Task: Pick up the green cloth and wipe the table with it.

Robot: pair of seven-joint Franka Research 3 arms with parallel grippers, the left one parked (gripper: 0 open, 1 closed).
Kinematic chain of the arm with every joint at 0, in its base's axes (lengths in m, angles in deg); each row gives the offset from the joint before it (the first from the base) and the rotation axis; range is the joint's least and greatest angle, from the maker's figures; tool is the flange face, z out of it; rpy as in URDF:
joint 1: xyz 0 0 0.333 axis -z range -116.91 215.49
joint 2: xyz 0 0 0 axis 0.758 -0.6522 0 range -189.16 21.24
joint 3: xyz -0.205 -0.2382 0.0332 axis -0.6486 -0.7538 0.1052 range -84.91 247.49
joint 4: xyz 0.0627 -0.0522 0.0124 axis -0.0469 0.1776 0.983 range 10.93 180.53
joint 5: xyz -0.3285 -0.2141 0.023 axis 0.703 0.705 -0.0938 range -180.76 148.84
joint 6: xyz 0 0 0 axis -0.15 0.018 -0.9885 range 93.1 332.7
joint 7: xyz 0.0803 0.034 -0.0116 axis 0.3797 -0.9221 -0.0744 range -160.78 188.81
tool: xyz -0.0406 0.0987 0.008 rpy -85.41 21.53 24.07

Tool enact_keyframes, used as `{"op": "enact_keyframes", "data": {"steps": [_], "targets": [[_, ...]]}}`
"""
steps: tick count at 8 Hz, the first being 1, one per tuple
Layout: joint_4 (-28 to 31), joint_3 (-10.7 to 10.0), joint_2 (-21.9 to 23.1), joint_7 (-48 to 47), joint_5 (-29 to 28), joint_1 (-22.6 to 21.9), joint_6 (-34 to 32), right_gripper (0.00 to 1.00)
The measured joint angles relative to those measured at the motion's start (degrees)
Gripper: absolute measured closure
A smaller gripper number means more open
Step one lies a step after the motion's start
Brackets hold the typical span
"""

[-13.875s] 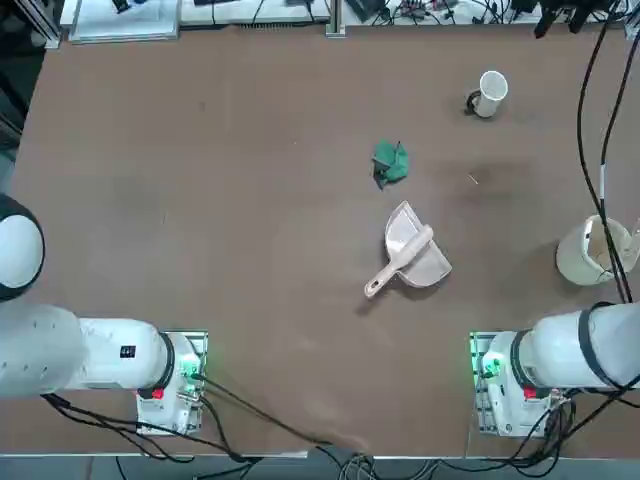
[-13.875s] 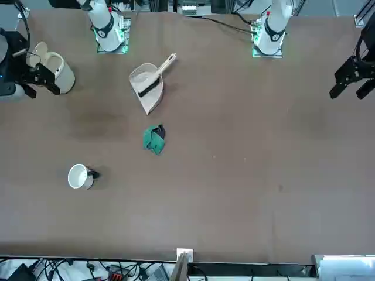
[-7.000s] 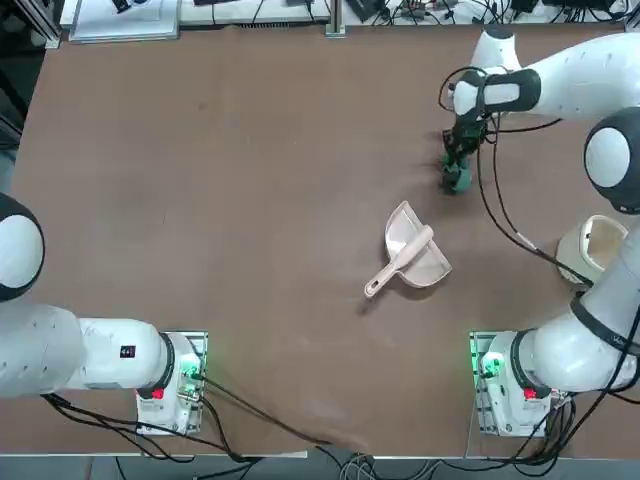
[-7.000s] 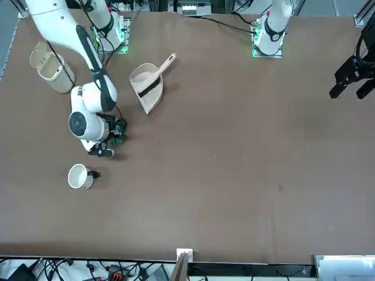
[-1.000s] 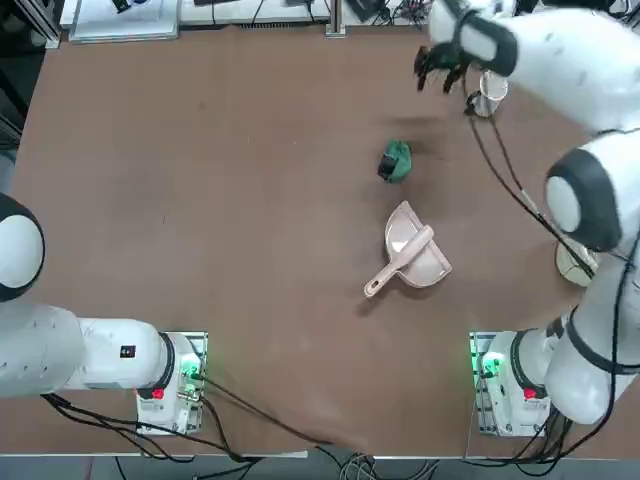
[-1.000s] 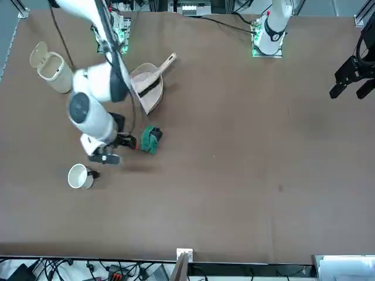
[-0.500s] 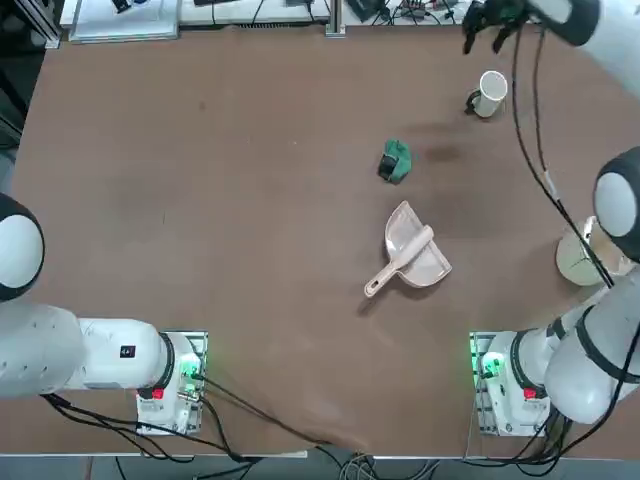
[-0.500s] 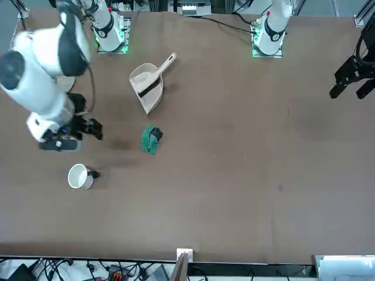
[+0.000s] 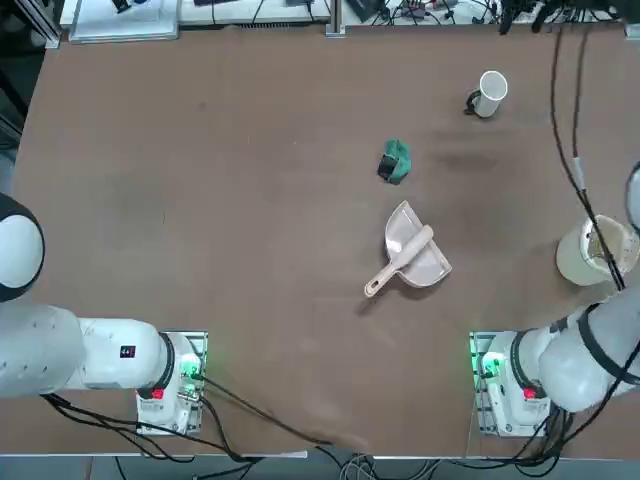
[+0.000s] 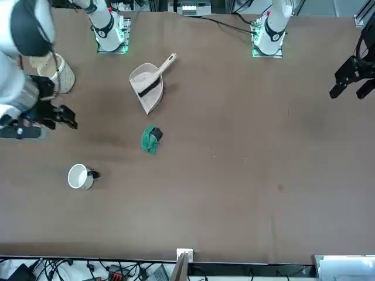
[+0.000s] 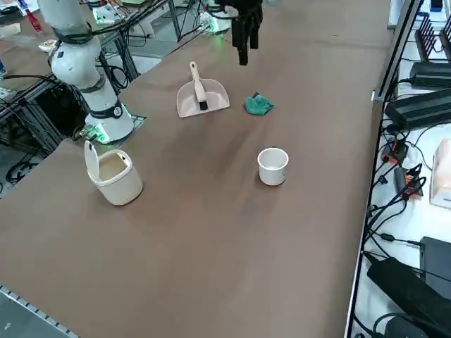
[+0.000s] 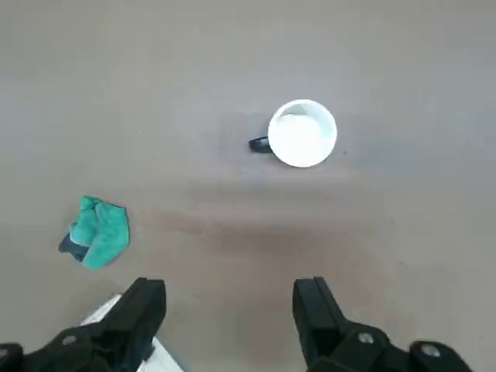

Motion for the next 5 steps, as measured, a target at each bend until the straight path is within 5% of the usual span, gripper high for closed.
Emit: {"op": "enact_keyframes", "data": {"steps": [2, 3, 5], "targets": [[1.09, 10.32, 3.70, 1.25, 2.94, 10.60, -3.27, 0.00], [2.40, 12.68, 5.54, 1.72, 3.39, 12.65, -4.15, 0.00], [4.75, 13.79, 8.79, 3.53, 3.46, 13.72, -4.75, 0.00]]}}
